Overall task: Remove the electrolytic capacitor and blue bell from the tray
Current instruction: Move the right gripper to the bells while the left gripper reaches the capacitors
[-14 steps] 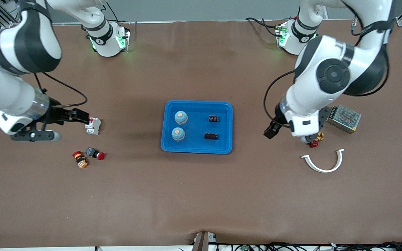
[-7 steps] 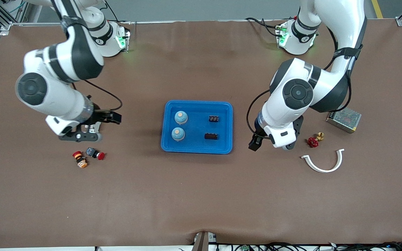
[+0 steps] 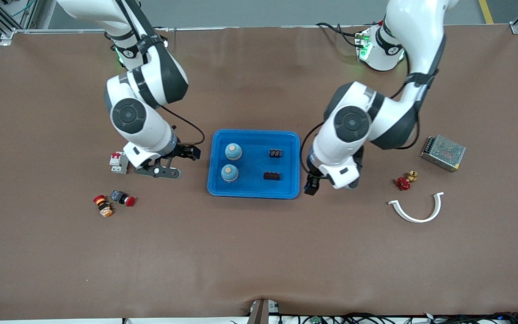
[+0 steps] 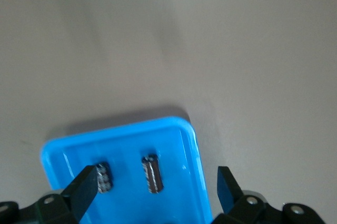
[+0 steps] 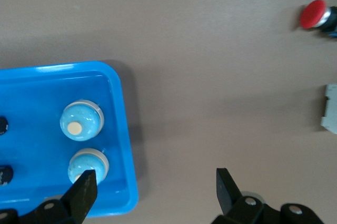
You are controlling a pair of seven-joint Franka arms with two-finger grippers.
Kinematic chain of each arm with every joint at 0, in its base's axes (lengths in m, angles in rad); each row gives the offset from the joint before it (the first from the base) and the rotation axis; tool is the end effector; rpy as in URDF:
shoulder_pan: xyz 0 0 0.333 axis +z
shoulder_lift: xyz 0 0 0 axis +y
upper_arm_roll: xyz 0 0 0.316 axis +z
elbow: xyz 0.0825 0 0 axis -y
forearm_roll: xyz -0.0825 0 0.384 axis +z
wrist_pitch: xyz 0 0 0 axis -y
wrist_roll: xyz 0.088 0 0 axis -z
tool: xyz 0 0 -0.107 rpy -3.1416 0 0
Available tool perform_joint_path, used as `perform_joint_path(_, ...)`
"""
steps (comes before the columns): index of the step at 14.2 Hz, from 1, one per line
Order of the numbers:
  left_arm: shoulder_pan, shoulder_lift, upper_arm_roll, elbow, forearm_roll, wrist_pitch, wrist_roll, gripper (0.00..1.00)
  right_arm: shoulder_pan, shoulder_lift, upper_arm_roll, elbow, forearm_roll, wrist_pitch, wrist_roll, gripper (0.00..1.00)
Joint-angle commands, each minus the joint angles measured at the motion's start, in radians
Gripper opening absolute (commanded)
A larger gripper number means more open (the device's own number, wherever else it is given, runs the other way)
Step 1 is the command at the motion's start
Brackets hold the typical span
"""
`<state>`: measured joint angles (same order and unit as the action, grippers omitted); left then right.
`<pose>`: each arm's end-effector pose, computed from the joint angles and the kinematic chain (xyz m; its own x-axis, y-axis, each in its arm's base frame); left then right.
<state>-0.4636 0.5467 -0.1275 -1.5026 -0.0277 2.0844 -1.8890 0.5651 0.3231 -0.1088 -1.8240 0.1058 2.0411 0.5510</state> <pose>0.5928 -0.3821 0.3552 0.2370 0.9666 -0.0979 0.9714 -0.2374 0.0073 0.5538 0.2829 0.3518 0.9828 -0.1428 -0.1174 -0.1428 -0.9897 0.0084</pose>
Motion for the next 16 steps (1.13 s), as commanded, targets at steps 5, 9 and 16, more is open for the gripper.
perform_joint_path(5, -0.029, 0.127, 0.002, 0.085, 0.005, 0.034, -0.11, 1.0, 0.125, 0.086, -0.009, -0.008, 0.023, 0.14, 0.135, 1.0)
perform_joint_path(9, -0.072, 0.168, 0.003, 0.088, 0.006, 0.077, -0.191, 1.0, 0.183, 0.135, -0.009, -0.008, 0.029, 0.172, 0.135, 1.0)
perform_joint_path(16, -0.131, 0.26, 0.028, 0.159, 0.015, 0.098, -0.254, 1.0, 0.249, 0.178, -0.011, -0.09, 0.029, 0.359, 0.185, 1.0)
